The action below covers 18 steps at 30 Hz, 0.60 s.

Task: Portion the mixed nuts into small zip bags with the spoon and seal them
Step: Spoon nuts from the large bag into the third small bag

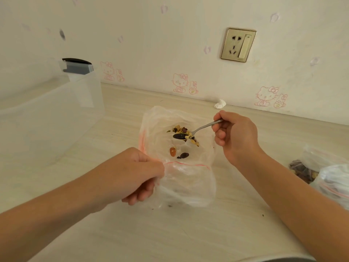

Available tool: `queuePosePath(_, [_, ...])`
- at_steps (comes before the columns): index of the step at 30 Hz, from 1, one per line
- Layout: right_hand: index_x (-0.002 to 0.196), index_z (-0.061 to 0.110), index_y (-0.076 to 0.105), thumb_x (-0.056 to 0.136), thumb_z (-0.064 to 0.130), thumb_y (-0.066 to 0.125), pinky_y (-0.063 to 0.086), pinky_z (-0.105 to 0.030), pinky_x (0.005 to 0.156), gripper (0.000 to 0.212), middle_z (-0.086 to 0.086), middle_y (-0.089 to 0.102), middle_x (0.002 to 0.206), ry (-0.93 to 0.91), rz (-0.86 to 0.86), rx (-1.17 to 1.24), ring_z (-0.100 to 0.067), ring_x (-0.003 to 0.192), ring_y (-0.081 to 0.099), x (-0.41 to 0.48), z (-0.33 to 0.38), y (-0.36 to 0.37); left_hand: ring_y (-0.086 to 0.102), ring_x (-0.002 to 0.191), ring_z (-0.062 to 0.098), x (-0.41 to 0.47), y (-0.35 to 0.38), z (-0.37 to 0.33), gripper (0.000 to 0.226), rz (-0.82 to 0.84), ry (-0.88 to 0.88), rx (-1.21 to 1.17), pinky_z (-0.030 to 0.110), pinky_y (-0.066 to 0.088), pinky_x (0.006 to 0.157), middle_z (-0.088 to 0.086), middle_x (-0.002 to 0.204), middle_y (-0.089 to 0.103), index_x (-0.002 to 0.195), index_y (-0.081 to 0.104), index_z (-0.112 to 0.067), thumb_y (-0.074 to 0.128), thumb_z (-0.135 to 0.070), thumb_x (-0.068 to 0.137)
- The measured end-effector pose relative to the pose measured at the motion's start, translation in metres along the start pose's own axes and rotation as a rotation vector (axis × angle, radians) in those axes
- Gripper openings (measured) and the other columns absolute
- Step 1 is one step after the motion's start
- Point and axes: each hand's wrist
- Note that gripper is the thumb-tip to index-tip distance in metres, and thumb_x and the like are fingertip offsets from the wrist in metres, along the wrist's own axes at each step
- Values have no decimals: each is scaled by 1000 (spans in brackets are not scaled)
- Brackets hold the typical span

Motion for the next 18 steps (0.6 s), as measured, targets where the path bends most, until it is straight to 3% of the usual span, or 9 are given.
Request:
queuePosePath(7, [64,10,65,96,11,51,28,-20,34,35,-9,53,53,-53,177,22,-13,36,34,-16,3,8,40,32,16,6,-5,0,31,-4,-43,-81,21,32,39,9,45,53,40,54,-19,62,-35,66])
queuePosePath(13, [63,15,66,94,14,55,24,-17,40,32,-4,51,47,-419,474,-184,-12,34,36,-38,7,9,40,35,17,5,-3,2,30,-11,-51,-114,20,32,38,9,46,53,43,54,-20,64,-36,66])
queuePosePath(15, [66,14,66,94,15,55,27,-16,41,30,2,52,51,-524,514,-208,-9,38,43,-45,7,9,40,34,17,6,-2,3,30,-17,-53,-118,19,31,38,9,45,53,42,55,-20,64,-36,66])
queuePosePath(18, [65,13,65,96,10,54,27,-15,41,33,2,52,50,-529,502,-204,-8,38,44,-49,3,11,41,35,17,6,-1,5,31,2,-43,-109,20,31,38,9,46,54,43,55,-19,63,-36,67])
Point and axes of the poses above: each hand's wrist, its own x-axis towards the middle knuckle, its own y-axis out of the palm, z = x × y
